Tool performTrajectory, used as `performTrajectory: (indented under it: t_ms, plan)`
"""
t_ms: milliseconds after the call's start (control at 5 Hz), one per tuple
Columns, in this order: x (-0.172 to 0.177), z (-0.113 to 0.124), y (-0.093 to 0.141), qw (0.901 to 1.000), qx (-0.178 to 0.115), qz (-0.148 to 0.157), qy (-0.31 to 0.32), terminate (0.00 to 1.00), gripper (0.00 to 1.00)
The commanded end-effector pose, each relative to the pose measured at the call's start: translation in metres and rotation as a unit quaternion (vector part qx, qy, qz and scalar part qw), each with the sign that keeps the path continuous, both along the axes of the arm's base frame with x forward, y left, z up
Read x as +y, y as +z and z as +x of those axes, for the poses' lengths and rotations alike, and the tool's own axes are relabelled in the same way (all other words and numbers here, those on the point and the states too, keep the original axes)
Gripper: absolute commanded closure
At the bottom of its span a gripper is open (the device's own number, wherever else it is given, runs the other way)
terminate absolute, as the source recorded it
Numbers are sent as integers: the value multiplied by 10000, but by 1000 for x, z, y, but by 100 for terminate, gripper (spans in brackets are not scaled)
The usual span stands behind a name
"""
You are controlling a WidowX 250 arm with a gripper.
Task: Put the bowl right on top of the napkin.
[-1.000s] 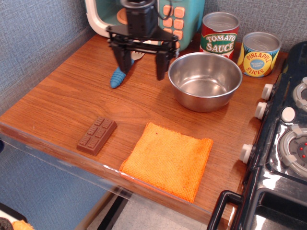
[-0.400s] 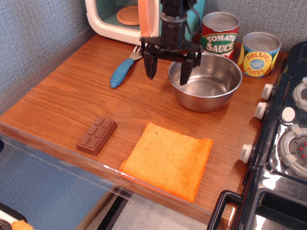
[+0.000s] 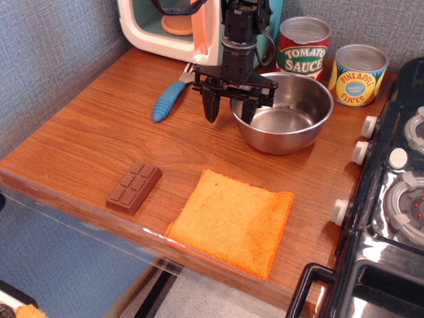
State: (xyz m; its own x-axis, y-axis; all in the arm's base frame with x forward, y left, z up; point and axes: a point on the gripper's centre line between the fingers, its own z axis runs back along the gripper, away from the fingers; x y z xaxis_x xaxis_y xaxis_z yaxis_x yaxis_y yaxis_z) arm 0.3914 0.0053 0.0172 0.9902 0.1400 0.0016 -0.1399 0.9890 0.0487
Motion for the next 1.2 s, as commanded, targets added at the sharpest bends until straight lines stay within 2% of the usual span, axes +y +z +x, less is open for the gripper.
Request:
performTrajectory:
  t_ms: [0,200,400,600,800,1000]
  plan:
    - [-1,3,39,9983,-561,-149,-79,0,100]
    - [-2,2,48,9972,-696,-260,-117,0,100]
    - [-12,-4,75,9935,-1015,-446,-259,0,100]
    - [-26,-33,102,9876,-1322,-649,-543,0,100]
    - [-31,-78,100,9875,-1145,-686,-837,0,100]
    - [-24,-121,76,9901,-790,-397,-1095,0,100]
